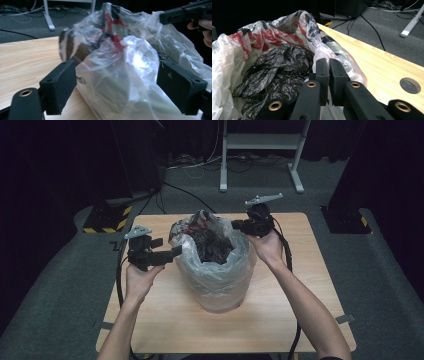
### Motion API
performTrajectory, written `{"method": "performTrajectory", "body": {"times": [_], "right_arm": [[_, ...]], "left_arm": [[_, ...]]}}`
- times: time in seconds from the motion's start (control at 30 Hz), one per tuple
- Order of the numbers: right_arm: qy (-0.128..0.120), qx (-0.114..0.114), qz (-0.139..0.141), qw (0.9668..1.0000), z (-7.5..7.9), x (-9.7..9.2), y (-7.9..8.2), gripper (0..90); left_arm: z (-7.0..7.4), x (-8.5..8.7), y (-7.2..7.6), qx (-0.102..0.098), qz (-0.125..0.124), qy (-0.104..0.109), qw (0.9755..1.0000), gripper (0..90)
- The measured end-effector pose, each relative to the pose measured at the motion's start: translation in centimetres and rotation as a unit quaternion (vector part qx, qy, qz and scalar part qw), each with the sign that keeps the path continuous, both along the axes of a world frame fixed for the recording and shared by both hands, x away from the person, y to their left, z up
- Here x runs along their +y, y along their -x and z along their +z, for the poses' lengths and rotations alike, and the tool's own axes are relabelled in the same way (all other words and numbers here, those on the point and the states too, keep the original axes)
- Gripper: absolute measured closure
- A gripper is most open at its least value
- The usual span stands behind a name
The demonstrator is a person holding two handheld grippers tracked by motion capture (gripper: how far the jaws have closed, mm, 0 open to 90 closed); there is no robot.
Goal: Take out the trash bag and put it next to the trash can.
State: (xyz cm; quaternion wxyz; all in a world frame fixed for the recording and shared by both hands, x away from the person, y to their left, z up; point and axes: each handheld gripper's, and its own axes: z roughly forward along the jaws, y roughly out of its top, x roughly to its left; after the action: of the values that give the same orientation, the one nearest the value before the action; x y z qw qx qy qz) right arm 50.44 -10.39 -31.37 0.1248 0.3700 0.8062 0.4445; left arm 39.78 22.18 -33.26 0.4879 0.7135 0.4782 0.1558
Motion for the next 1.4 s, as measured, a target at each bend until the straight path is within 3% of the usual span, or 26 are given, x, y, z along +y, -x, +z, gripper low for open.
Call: {"method": "performTrajectory", "body": {"times": [0.03, 0.07, 0.17, 0.27, 0.3, 0.33, 0.37, 0.4, 0.5, 0.7, 0.83, 0.9, 1.03, 1.4], "right_arm": [[0.0, 0.0, 0.0, 1.0, 0.1, 0.1, 0.0, 85.3], [0.0, 0.0, 0.0, 1.0, 0.1, 0.1, 0.0, 85.3], [0.001, -0.001, 0.0, 1.0, 0.1, 0.1, 0.1, 83.2], [0.0, 0.001, -0.001, 1.0, 0.1, 0.1, 0.1, 77.5], [0.002, 0.0, -0.003, 1.0, 0.1, 0.1, 0.1, 71.6], [0.002, 0.0, -0.003, 1.0, 0.1, 0.1, 0.1, 71.6], [0.001, 0.0, -0.002, 1.0, 0.1, 0.2, 0.1, 66.0], [0.001, 0.0, -0.002, 1.0, 0.1, 0.2, 0.1, 66.0], [0.003, 0.005, 0.001, 1.0, 0.1, 0.3, 0.0, 61.6], [0.021, 0.014, 0.014, 0.9996, -0.1, 0.7, -0.1, 66.8], [0.038, 0.016, 0.022, 0.9989, -0.2, 1.2, 0.0, 84.2], [0.044, 0.016, 0.028, 0.9985, 0.0, 1.5, 0.1, 88.6], [0.031, 0.019, 0.034, 0.9988, 0.3, 1.6, 0.1, 89.1], [0.013, 0.027, 0.043, 0.9987, 0.5, 1.8, 0.1, 87.5]], "left_arm": [[0.1, -0.6, -0.2, 0.001, -0.001, -0.019, 0.9998, 17.2], [0.1, -0.6, -0.2, 0.001, -0.001, -0.019, 0.9998, 18.4], [0.2, -1.5, -0.5, -0.004, 0.001, -0.053, 0.9986, 22.3], [0.3, -2.0, -0.8, -0.01, 0.004, -0.075, 0.9971, 34.2], [0.4, -2.1, -0.9, -0.01, 0.007, -0.081, 0.9966, 45.1], [0.4, -2.2, -1.0, -0.009, 0.008, -0.089, 0.996, 45.1], [0.4, -2.3, -1.2, -0.005, 0.008, -0.089, 0.996, 55.3], [0.4, -2.3, -1.3, -0.003, 0.005, -0.09, 0.996, 55.3], [0.3, -2.5, -1.8, 0.006, 0.002, -0.088, 0.9961, 68.2], [0.3, -3.0, -2.3, 0.014, -0.017, -0.101, 0.9947, 86.0], [0.6, -3.4, -2.6, 0.011, -0.029, -0.098, 0.9947, 89.1], [0.8, -3.6, -2.6, 0.01, -0.036, -0.094, 0.9949, 89.5], [1.2, -4.2, -2.9, 0.005, -0.05, -0.08, 0.9955, 89.7], [2.0, -6.8, -4.6, 0.005, -0.076, -0.079, 0.9939, 90.0]]}}
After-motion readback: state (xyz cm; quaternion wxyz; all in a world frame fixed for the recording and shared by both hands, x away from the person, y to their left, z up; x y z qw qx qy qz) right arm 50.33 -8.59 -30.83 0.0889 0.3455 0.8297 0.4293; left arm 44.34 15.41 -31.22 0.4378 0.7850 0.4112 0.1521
